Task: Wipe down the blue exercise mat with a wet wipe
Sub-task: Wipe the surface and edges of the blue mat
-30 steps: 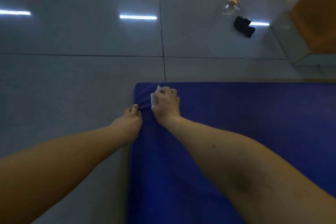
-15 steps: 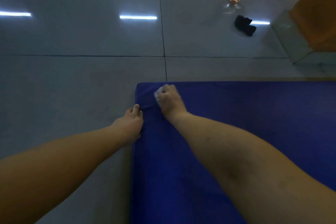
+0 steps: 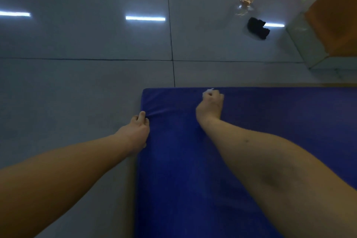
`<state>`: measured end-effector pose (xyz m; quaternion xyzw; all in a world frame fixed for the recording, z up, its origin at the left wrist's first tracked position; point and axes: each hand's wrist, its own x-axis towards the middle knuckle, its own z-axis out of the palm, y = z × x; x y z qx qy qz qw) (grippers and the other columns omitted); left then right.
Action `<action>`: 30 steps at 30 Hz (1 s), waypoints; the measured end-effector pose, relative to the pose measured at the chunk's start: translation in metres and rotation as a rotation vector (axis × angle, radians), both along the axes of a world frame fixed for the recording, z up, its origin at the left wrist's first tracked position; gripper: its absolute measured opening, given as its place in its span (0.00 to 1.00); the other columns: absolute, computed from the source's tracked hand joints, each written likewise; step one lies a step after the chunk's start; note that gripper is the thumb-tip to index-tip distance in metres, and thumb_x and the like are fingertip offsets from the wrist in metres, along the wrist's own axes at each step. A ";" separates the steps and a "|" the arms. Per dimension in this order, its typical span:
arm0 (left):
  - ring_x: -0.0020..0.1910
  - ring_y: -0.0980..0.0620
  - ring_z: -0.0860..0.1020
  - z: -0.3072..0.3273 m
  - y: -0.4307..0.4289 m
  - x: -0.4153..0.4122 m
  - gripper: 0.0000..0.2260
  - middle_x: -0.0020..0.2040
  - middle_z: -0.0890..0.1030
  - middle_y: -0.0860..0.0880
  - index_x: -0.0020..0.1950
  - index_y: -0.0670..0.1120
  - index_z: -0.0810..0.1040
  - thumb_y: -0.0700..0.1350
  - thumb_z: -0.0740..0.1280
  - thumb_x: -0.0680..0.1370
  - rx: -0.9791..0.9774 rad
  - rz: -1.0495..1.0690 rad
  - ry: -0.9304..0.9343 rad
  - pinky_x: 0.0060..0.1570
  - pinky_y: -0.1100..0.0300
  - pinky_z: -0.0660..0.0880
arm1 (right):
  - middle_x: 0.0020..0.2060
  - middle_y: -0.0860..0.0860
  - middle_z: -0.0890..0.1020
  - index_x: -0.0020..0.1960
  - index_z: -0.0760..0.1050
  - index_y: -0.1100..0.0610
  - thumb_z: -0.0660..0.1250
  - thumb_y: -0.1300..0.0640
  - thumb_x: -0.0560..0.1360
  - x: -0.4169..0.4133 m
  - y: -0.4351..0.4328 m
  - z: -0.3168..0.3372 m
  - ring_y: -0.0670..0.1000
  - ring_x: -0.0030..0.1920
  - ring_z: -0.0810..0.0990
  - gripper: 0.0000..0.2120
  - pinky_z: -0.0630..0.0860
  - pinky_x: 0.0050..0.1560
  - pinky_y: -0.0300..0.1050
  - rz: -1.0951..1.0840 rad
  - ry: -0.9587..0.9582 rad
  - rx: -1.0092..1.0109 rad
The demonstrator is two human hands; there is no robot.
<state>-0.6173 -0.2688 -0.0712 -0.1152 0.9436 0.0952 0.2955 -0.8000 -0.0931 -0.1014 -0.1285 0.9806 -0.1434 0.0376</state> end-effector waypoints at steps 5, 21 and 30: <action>0.78 0.40 0.53 0.000 0.001 0.000 0.38 0.79 0.40 0.38 0.80 0.37 0.47 0.49 0.66 0.81 -0.011 -0.002 -0.010 0.74 0.51 0.65 | 0.58 0.57 0.75 0.62 0.76 0.66 0.63 0.73 0.73 0.048 -0.060 -0.004 0.59 0.58 0.71 0.18 0.65 0.49 0.41 0.430 -0.018 -0.075; 0.78 0.40 0.53 -0.001 0.001 -0.001 0.38 0.79 0.40 0.38 0.81 0.37 0.46 0.49 0.66 0.81 0.003 -0.004 -0.013 0.74 0.50 0.66 | 0.62 0.57 0.74 0.64 0.73 0.59 0.60 0.64 0.80 -0.070 0.046 0.012 0.56 0.62 0.72 0.13 0.71 0.64 0.46 -0.003 0.053 0.329; 0.78 0.40 0.54 -0.002 0.002 -0.003 0.36 0.79 0.41 0.36 0.80 0.36 0.48 0.49 0.65 0.82 -0.016 -0.004 -0.019 0.74 0.51 0.65 | 0.59 0.58 0.72 0.59 0.74 0.61 0.61 0.68 0.75 0.045 -0.055 0.004 0.55 0.54 0.70 0.14 0.71 0.57 0.45 0.229 -0.073 -0.033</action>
